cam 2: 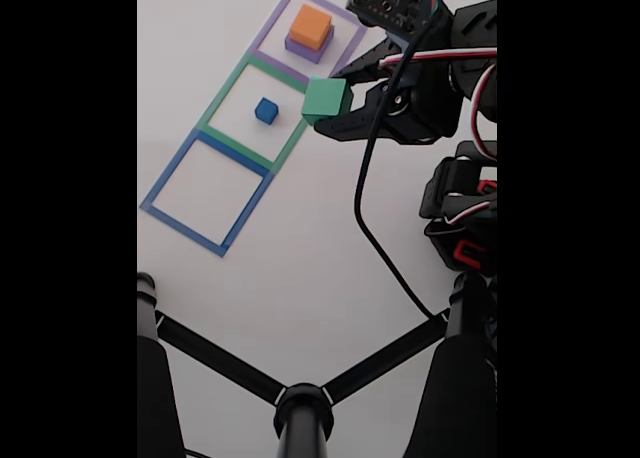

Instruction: Tower of hanoi

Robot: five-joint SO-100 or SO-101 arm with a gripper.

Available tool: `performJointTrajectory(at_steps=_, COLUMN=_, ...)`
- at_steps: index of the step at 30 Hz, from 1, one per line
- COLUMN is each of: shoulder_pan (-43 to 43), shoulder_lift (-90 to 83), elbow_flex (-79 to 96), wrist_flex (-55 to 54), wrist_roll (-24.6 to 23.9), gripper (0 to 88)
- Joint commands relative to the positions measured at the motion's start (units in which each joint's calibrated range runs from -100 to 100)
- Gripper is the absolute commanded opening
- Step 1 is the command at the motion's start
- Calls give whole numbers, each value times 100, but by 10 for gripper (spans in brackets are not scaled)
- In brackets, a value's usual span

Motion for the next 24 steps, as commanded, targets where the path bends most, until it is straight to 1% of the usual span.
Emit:
performJointTrajectory(at_steps=1, shoulder_pan=122, shoulder_lift=-341, elbow_flex=1011, wrist_flex=-738, wrist_roll=0, gripper=123)
performJointTrajectory(at_steps=4, shoulder_pan=191, shoulder_lift=-445, elbow_flex=1965, wrist_flex=-1572, wrist_roll=0, gripper=123)
performJointTrajectory(at_steps=9, shoulder_pan=191, shoulder_lift=-525, elbow_flex=3674, wrist_flex=-3603, wrist_roll=0, gripper=126)
performJointTrajectory(at_steps=17, shoulder_pan=31, shoulder_lift=-269, elbow_flex=5273, wrist_flex=-5594, wrist_roll=0, gripper=124)
performJointTrajectory(at_steps=24, shoulder_pan=-152, shoulder_lift=717, elbow_flex=6354, wrist_flex=-8055, wrist_roll=0, gripper=124)
